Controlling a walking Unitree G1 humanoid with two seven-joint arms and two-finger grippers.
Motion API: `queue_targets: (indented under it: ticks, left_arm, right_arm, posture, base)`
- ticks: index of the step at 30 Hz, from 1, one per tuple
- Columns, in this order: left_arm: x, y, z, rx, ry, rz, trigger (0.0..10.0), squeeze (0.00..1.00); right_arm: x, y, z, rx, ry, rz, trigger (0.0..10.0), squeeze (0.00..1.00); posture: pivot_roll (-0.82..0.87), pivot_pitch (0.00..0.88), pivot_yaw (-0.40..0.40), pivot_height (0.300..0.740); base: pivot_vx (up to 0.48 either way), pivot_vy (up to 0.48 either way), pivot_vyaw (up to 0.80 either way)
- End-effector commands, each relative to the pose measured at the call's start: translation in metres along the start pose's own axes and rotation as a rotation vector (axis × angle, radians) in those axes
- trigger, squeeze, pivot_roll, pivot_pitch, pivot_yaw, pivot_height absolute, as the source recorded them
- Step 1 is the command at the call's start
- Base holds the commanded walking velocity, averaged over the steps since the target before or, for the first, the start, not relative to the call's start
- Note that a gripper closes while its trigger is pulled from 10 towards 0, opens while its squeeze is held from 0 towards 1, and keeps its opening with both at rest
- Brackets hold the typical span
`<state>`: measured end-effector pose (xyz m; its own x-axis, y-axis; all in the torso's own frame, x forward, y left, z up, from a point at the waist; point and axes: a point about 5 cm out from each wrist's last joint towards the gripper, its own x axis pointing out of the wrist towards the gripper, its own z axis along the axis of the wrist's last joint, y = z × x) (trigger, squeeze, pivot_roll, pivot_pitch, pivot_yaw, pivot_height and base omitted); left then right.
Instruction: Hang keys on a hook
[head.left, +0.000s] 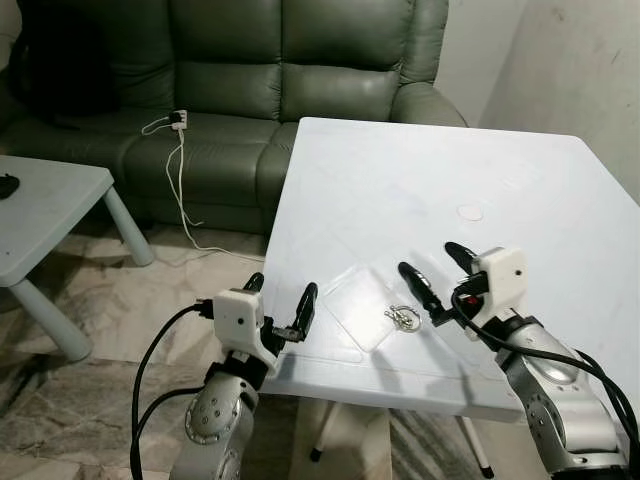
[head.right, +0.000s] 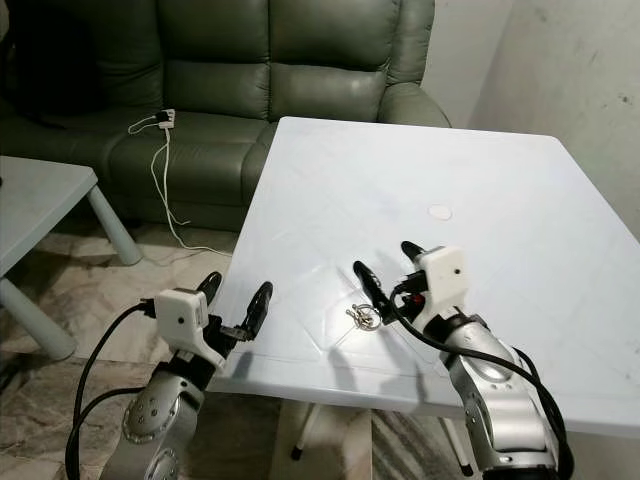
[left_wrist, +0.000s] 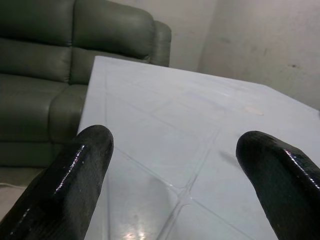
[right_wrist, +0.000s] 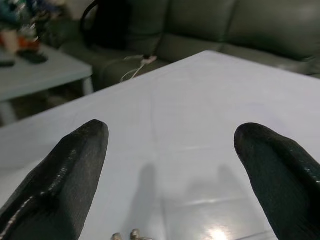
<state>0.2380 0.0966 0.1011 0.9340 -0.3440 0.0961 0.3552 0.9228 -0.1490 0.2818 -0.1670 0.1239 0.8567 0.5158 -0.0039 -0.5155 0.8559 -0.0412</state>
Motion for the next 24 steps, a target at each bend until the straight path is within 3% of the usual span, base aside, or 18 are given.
queue_targets:
  ticks: [1,8,24]
  left_arm:
    - [-0.001,-0.005,0.005,0.014,-0.02,-0.028,10.0,0.0]
    - [-0.006,-0.013,0.005,0.02,-0.003,-0.058,10.0,0.0]
    - [-0.021,-0.023,0.003,0.011,0.03,-0.079,10.0,0.0]
  right_arm:
    - [0.0,0.0,-0.003,-0.034,0.026,0.047,10.0,0.0]
    - [-0.001,0.002,-0.014,-0.055,0.093,0.142,10.0,0.0]
    - [-0.017,0.0,-0.033,-0.06,0.168,0.195,10.0,0.0]
  posture:
    - [-0.04,0.046,-0.084,0.74]
    - [-0.04,0.065,-0.085,0.74]
    - [-0.03,0.116,-0.081,0.74]
  base:
    - [0.0,0.0,0.0]
    - [0.0,0.0,0.0]
    - [0.0,0.0,0.0]
